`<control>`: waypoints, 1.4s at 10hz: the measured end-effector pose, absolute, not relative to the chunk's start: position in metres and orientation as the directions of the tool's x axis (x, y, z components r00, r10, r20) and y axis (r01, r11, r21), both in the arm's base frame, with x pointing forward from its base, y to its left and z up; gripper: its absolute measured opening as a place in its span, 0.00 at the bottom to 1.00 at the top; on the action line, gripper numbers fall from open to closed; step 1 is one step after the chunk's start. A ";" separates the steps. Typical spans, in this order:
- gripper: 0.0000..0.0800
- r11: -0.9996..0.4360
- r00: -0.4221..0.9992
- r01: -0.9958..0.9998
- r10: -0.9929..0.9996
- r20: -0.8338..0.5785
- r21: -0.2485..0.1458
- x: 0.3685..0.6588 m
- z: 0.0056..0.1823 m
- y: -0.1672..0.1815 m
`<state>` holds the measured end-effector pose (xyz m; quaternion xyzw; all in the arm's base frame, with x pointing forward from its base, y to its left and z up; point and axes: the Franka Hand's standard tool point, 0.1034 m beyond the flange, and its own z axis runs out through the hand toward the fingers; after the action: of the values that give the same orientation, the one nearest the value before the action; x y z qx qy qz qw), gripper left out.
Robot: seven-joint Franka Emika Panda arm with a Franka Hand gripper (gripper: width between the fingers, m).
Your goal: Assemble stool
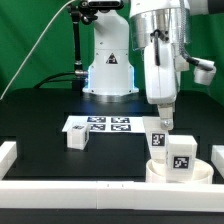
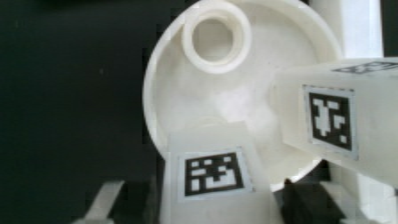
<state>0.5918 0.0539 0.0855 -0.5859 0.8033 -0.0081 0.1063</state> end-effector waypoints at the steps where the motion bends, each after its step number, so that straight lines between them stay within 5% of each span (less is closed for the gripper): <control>1: 0.43 0.339 -0.316 -0.931 -0.934 -0.166 -0.133 0.592 0.086 0.054; 3: 0.43 0.440 -0.416 -0.891 -0.890 -0.186 -0.113 0.592 0.085 0.054; 5: 0.67 0.431 -0.408 -0.895 -0.894 -0.185 -0.115 0.592 0.085 0.055; 8: 0.80 0.363 -0.335 -0.923 -0.921 -0.199 -0.126 0.593 0.103 0.065; 14: 0.81 -0.164 0.184 -0.970 -0.978 -0.101 -0.182 0.591 0.105 0.069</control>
Offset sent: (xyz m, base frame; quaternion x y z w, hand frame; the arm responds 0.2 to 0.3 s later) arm 0.0000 0.0000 0.0000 0.0000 0.0000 0.1296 0.9916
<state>0.5913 0.0686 0.1048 -0.7626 0.6384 -0.0196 0.1027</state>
